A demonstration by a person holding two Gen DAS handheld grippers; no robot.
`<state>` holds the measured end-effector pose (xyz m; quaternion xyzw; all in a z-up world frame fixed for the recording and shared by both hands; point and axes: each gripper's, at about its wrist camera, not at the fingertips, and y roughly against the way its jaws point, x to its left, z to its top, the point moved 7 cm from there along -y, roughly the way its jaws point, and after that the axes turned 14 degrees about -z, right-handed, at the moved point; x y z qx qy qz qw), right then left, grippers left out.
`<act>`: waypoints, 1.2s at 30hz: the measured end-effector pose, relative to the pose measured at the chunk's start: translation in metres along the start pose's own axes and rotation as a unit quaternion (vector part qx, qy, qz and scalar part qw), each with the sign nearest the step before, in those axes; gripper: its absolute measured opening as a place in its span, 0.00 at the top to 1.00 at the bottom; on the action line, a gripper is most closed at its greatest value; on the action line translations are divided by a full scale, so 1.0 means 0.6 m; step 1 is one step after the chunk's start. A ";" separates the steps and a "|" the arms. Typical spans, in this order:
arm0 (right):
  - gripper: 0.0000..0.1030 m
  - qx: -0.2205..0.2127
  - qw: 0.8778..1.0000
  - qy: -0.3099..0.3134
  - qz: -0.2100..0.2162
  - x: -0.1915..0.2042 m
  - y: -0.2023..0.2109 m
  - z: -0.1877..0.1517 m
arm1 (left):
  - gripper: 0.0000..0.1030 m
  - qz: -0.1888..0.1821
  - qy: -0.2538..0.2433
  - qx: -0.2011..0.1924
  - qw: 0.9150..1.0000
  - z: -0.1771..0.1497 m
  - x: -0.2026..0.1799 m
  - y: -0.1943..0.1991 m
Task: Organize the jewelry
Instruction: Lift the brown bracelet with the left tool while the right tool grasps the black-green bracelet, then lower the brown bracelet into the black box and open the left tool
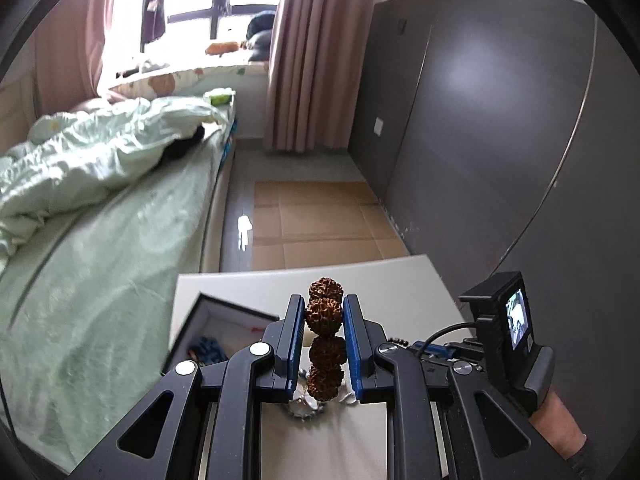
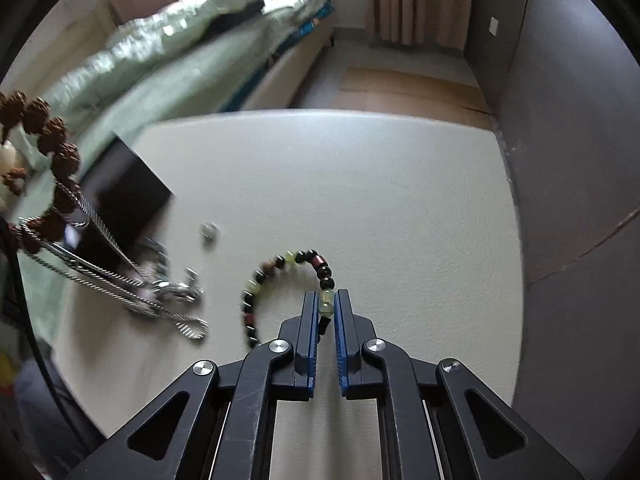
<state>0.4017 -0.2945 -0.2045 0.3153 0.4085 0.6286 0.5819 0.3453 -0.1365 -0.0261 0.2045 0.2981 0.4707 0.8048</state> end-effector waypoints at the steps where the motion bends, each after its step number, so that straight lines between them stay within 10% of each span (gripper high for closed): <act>1: 0.91 -0.009 1.000 -0.008 0.011 0.000 0.010 0.005 | 0.80 0.000 -0.003 -0.004 1.000 0.006 -0.002 0.007; 36: 0.91 -0.158 0.961 -0.123 0.188 0.063 0.171 0.102 | 0.80 0.054 -0.100 -0.104 0.988 0.128 -0.072 0.204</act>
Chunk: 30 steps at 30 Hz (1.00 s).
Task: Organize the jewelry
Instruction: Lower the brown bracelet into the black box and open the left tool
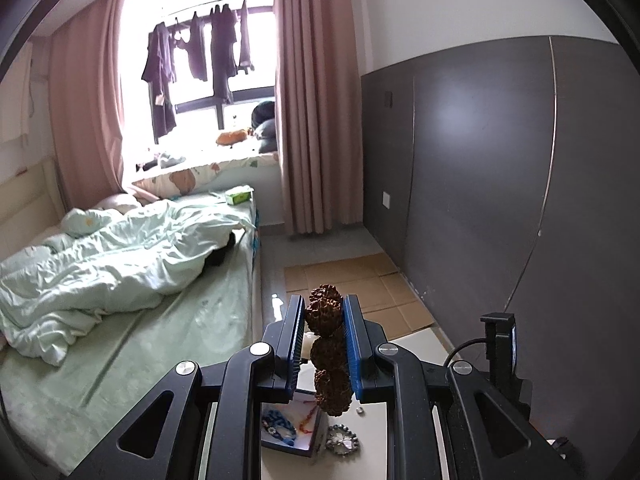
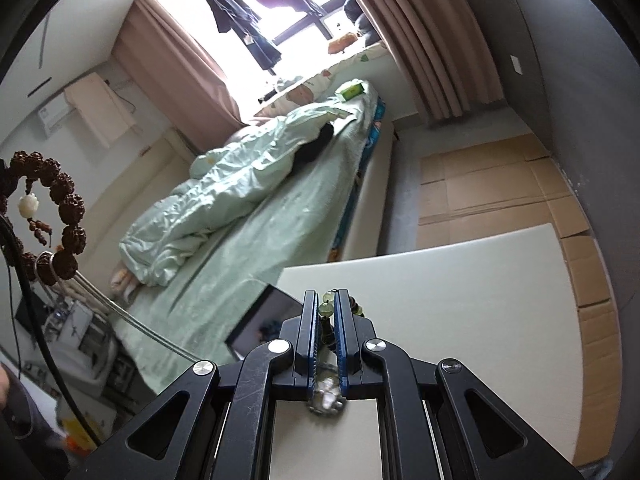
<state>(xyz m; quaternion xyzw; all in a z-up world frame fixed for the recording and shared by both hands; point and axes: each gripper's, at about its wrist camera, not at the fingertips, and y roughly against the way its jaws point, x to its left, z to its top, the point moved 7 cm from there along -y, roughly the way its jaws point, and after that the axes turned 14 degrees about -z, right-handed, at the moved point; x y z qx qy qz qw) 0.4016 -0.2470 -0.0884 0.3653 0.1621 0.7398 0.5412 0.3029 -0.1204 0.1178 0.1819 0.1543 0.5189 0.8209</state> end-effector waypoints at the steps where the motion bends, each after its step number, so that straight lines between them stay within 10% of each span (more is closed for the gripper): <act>1: 0.91 -0.003 1.000 -0.002 0.008 0.006 0.003 0.003 | 0.80 0.003 -0.002 0.000 1.000 0.001 0.001 0.002; 30: 0.89 0.087 0.991 -0.011 0.098 0.162 -0.133 -0.045 | 0.80 0.030 0.096 0.041 0.994 -0.104 0.190 -0.047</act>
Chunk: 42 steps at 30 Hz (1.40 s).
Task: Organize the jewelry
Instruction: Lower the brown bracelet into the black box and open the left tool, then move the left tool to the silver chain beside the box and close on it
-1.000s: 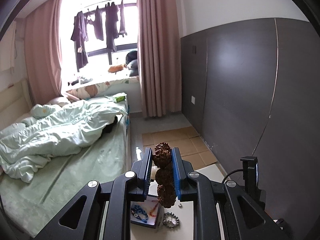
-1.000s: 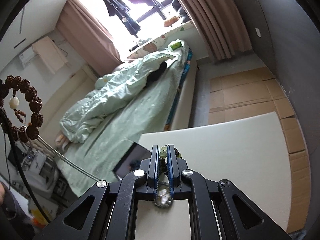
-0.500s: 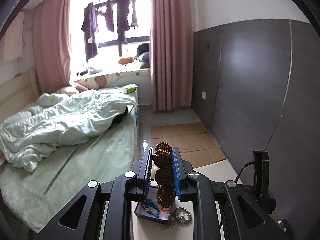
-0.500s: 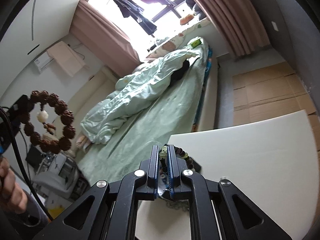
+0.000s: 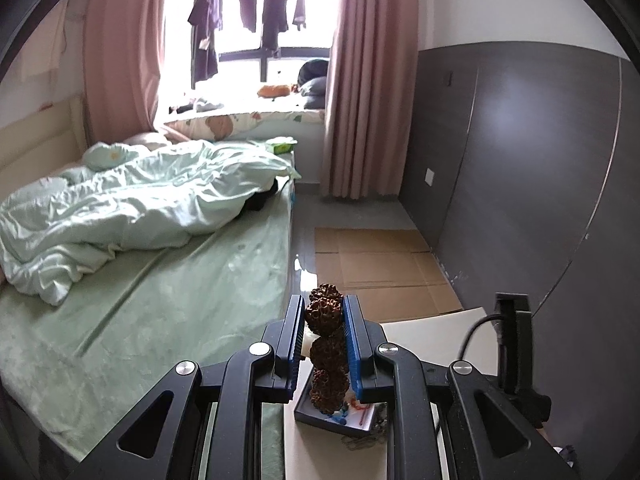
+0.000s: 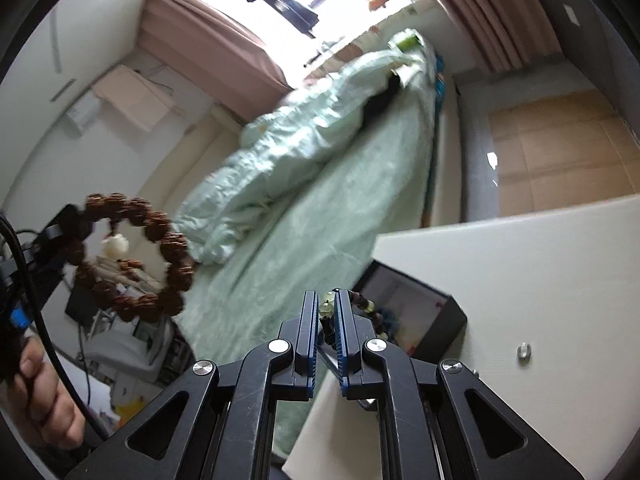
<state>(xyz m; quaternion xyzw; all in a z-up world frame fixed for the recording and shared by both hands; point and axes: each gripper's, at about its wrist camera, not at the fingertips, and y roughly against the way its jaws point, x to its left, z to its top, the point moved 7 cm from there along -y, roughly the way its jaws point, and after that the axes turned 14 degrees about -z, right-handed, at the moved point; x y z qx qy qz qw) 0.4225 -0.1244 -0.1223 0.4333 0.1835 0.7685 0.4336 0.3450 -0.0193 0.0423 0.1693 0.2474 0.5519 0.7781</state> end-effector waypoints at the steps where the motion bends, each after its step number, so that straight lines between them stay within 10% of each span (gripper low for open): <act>1: 0.86 0.013 1.000 -0.006 -0.007 -0.004 -0.010 -0.003 | 0.80 -0.002 0.004 0.002 1.000 -0.004 0.004 -0.006; 4: 0.49 0.028 0.999 -0.019 -0.033 -0.025 -0.020 -0.010 | 0.80 -0.010 0.015 0.011 1.000 -0.018 0.013 -0.029; 22: 0.49 0.036 0.992 -0.014 -0.119 -0.148 0.072 -0.028 | 0.79 -0.059 0.052 0.074 0.994 -0.102 -0.011 -0.157; 26: 0.49 0.034 0.990 -0.027 -0.134 -0.187 0.092 -0.031 | 0.40 -0.025 0.046 0.101 0.993 -0.125 -0.010 -0.185; 42: 0.49 0.032 0.988 -0.042 -0.146 -0.231 0.116 -0.031 | 0.39 -0.024 0.057 0.100 0.993 -0.234 -0.051 -0.151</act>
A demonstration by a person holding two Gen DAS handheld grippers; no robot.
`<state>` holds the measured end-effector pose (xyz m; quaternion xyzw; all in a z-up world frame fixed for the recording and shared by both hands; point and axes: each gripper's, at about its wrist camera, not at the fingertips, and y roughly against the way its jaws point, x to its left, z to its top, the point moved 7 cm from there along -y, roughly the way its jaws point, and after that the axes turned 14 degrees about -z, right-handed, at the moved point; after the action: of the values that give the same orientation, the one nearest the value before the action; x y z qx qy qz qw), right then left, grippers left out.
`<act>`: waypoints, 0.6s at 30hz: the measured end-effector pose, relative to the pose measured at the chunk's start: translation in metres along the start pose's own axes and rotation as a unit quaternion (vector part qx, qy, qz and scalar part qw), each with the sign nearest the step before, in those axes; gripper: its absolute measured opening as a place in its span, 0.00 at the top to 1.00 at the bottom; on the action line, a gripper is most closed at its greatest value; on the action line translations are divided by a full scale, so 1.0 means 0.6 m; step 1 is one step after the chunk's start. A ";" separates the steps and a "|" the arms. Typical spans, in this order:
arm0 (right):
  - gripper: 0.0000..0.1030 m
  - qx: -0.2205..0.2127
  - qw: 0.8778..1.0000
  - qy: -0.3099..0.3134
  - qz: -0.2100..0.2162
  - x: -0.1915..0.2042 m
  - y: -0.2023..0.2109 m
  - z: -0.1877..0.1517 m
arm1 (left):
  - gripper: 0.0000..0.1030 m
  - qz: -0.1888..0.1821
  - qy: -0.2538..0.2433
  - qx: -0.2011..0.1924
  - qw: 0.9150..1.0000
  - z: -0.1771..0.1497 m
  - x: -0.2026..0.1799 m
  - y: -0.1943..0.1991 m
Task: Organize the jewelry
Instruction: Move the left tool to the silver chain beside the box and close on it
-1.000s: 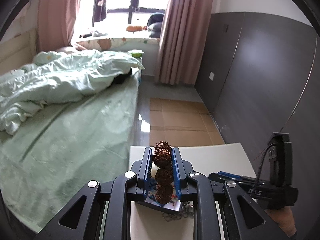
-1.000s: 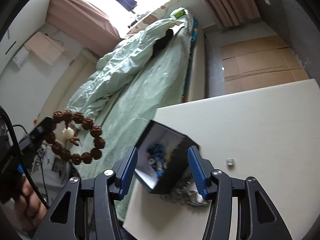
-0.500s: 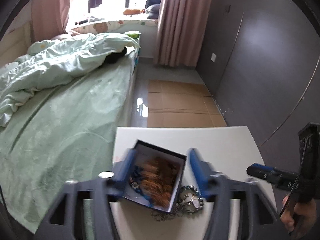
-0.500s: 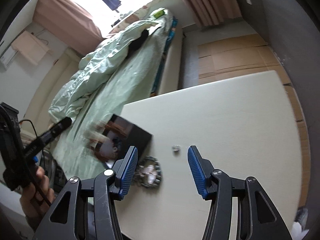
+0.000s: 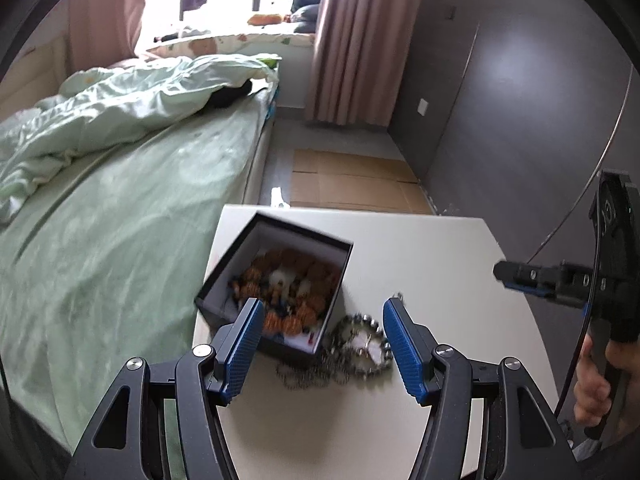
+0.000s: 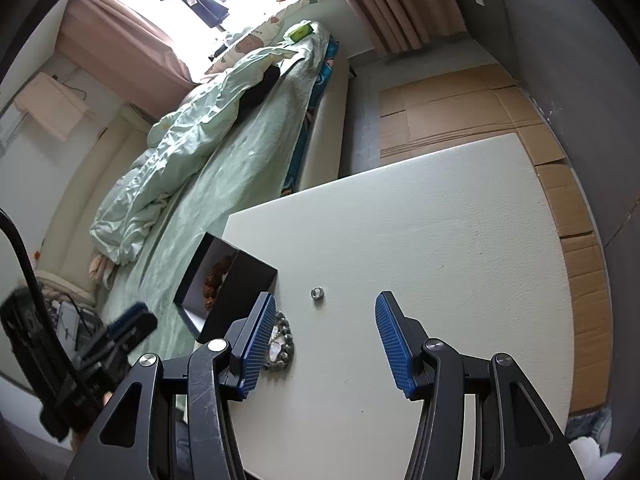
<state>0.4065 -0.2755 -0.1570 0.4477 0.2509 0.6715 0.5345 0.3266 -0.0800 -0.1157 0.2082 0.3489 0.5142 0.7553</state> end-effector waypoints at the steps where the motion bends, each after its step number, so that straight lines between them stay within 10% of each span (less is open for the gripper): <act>1: 0.49 0.000 1.000 0.001 0.000 0.000 -0.001 0.000 | 0.39 0.001 0.003 0.001 1.000 -0.009 0.000 0.001; 18: 0.49 0.008 1.000 0.015 0.003 0.004 0.001 -0.019 | 0.39 0.015 0.009 0.038 0.999 -0.102 -0.002 -0.074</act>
<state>0.3961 -0.2717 -0.1615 0.4423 0.2633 0.6776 0.5253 0.3091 -0.1012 -0.1861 0.2371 0.3720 0.5137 0.7359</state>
